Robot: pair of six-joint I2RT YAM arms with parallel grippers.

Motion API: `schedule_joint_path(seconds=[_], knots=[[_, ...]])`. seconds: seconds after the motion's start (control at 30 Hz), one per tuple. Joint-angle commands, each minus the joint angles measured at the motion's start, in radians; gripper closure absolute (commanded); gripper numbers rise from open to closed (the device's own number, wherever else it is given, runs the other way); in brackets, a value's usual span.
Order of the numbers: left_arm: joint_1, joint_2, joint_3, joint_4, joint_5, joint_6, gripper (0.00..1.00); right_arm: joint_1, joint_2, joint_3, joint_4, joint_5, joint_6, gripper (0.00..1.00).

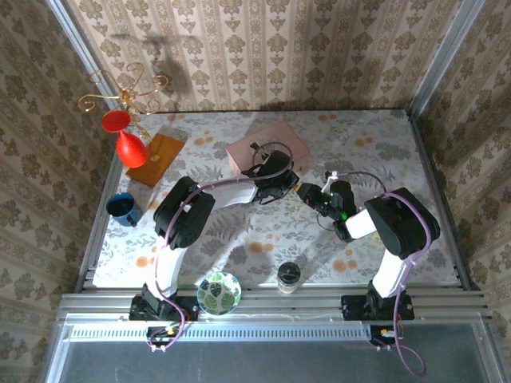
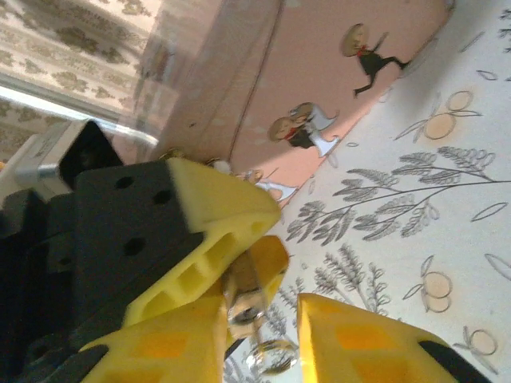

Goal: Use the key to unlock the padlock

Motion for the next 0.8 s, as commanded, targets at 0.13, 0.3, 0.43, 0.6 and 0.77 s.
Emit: schedule_joint_path(seconds=[0.13,0.3,0.43,0.6,0.77], knots=[[-0.005,-0.035,-0.005,0.058,0.055,-0.009,1.00,0.000,-0.144,-0.027,-0.198,0.046,-0.089,0.46],[-0.002,-0.036,-0.010,0.062,0.055,-0.012,1.00,-0.011,-0.210,-0.061,-0.232,0.057,-0.087,0.49],[-0.003,-0.037,-0.014,0.067,0.063,-0.015,1.00,-0.019,-0.254,-0.073,-0.275,0.045,-0.088,0.59],[-0.005,-0.039,-0.012,0.070,0.072,-0.010,1.00,-0.041,-0.247,-0.046,-0.291,-0.038,-0.087,0.65],[-0.009,-0.037,-0.013,0.073,0.082,-0.019,1.00,-0.053,-0.192,0.001,-0.275,-0.107,-0.096,0.68]])
